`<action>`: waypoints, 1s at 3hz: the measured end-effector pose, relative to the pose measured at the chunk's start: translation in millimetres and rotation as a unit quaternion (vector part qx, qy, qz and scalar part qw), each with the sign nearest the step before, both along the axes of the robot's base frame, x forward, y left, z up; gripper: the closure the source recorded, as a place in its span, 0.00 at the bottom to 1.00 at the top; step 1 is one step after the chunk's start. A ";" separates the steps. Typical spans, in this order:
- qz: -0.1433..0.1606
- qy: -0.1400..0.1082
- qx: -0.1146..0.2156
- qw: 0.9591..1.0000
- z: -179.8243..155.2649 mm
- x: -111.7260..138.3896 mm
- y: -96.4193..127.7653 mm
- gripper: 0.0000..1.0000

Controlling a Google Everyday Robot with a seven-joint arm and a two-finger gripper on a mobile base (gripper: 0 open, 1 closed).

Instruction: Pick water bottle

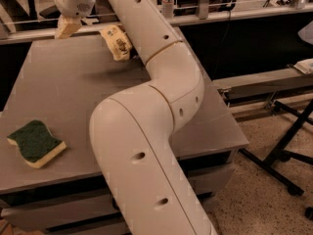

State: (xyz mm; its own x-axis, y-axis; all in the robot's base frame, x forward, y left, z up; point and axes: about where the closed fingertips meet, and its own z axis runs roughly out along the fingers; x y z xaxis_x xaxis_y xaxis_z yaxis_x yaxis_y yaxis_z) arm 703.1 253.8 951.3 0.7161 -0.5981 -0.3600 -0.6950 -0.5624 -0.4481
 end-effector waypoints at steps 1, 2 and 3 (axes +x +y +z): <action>-0.006 -0.006 0.010 1.000 2.7 4.3 4.8 0.86; -0.008 -0.011 0.018 1.000 1.5 8.9 11.4 0.61; -0.010 -0.014 0.024 1.000 0.0 12.3 16.3 0.38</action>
Offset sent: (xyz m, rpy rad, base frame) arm 0.0043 0.0048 0.0027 0.0199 -0.0129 -0.0112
